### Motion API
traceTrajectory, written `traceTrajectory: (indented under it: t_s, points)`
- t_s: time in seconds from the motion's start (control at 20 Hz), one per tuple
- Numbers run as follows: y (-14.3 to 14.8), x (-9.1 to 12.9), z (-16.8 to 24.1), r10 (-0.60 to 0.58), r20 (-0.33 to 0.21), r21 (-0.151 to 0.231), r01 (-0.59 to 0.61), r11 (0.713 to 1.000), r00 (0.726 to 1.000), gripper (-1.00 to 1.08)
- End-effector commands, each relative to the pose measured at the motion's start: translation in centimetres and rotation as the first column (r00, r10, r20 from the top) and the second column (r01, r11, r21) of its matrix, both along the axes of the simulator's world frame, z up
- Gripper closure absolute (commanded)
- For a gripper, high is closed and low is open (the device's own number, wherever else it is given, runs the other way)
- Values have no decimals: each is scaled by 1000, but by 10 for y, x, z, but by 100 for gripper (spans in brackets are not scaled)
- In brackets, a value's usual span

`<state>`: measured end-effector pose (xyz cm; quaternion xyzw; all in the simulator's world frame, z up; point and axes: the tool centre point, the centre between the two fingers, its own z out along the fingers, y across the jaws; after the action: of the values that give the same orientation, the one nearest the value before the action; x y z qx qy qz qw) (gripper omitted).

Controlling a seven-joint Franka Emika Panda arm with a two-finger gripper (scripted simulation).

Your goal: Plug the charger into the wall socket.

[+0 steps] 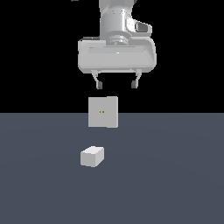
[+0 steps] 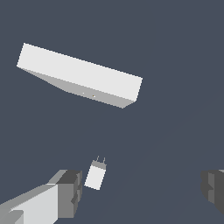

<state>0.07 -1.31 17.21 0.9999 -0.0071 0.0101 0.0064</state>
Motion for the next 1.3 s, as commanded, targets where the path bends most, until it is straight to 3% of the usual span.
traceTrajectory:
  t_s: [0.0, 0.6, 1.25]
  points:
    - [0, 0, 0, 0, 0, 0, 0, 1000, 1000, -92]
    - [5, -12, -11, -38, 36, -3, 38, 999, 999, -92]
    - [24, -46, -51, -156, 149, -2, 158, 987, 976, -92]
